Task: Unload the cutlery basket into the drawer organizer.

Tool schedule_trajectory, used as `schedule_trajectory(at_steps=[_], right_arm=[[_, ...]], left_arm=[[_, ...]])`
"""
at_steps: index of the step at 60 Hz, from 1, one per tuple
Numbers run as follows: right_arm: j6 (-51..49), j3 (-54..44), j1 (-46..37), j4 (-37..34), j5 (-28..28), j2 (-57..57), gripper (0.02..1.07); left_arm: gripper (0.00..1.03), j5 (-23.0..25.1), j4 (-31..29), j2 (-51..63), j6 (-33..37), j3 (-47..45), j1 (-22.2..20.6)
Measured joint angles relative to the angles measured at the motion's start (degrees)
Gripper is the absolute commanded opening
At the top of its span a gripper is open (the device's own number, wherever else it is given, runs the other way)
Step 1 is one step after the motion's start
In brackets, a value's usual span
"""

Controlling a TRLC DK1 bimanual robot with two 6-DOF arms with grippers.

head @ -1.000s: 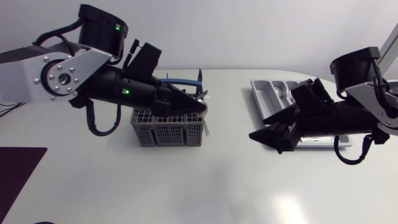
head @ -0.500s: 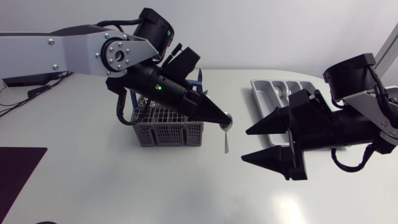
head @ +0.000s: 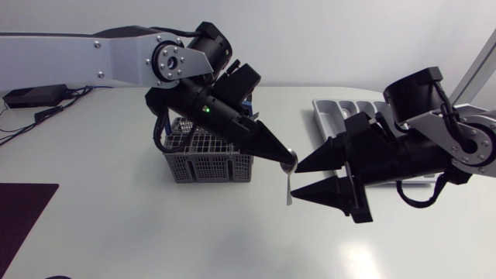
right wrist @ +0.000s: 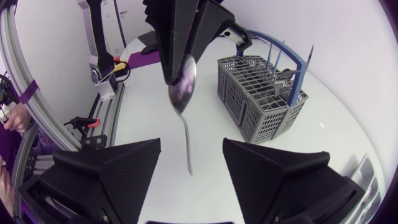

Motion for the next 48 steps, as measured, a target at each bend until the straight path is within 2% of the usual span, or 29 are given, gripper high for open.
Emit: schedule_trajectory(at_steps=[9, 18, 24, 48], right_arm=[[0.02, 0.52, 0.87, 0.55, -0.76, 0.37, 0.43], [0.00, 0.87, 1.38, 0.55, -1.11, 0.52, 0.39], [0.02, 0.96, 1.46, 0.48, -1.33, 0.57, 0.31], [0.00, 0.96, 1.49, -0.83, -1.99, 0.46, 0.26]], left_arm=[[0.06, 0.61, -0.46, 0.00, 0.04, 0.44, -0.57], [0.06, 0.85, -0.85, 0.00, 0.20, 0.52, -0.74], [0.06, 0.85, -0.85, 0.00, 0.20, 0.52, -0.74], [0.06, 1.03, -1.46, 0.00, 1.29, 0.52, -0.74]])
